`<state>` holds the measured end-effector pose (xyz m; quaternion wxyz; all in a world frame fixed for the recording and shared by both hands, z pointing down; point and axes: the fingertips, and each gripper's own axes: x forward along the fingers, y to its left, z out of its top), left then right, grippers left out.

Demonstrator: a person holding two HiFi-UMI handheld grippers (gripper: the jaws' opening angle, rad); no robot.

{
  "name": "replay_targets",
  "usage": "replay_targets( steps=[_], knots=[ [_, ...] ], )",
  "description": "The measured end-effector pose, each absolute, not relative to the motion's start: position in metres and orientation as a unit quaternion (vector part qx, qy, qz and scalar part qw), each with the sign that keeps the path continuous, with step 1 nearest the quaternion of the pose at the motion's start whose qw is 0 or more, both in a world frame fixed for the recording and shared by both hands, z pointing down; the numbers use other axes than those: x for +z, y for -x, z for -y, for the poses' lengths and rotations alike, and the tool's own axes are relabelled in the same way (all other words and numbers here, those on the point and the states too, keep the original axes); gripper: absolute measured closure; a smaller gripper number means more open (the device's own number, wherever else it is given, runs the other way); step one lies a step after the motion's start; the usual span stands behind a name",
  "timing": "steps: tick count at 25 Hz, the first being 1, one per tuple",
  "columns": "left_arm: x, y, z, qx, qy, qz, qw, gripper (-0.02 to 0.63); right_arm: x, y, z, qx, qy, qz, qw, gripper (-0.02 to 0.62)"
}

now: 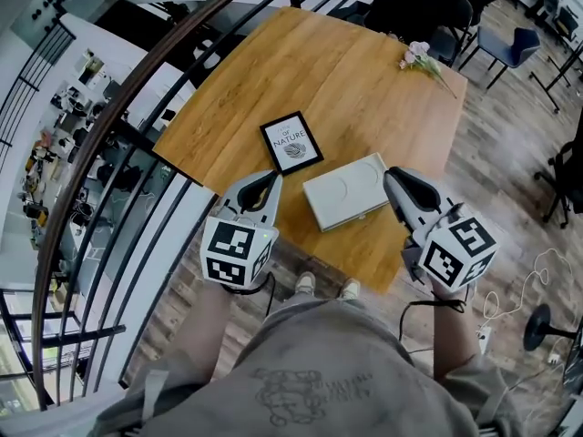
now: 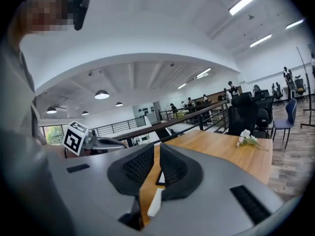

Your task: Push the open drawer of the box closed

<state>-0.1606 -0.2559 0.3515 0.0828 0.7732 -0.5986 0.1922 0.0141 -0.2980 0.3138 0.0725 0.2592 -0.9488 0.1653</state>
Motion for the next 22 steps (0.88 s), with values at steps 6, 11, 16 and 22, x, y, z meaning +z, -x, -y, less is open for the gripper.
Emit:
replay_targets(
  steps=[6, 11, 16, 22],
  knots=[
    [0.280, 0.148, 0.260, 0.138, -0.789, 0.598, 0.014, 0.591, 0.240, -0.029, 0.291, 0.108, -0.274, 0.955, 0.014, 0.540],
    [0.241, 0.138, 0.256, 0.124, -0.797, 0.590, -0.030, 0.591, 0.200, -0.040, 0.280, 0.071, -0.283, 0.956, -0.018, 0.540],
    [0.222, 0.129, 0.250, 0.117, -0.801, 0.584, -0.058, 0.591, 0.181, -0.055, 0.275, 0.042, -0.313, 0.948, -0.050, 0.548],
    [0.230, 0.129, 0.253, 0.116, -0.801, 0.585, -0.053, 0.591, 0.191, -0.067, 0.278, 0.042, -0.333, 0.941, -0.041, 0.552]
  ],
)
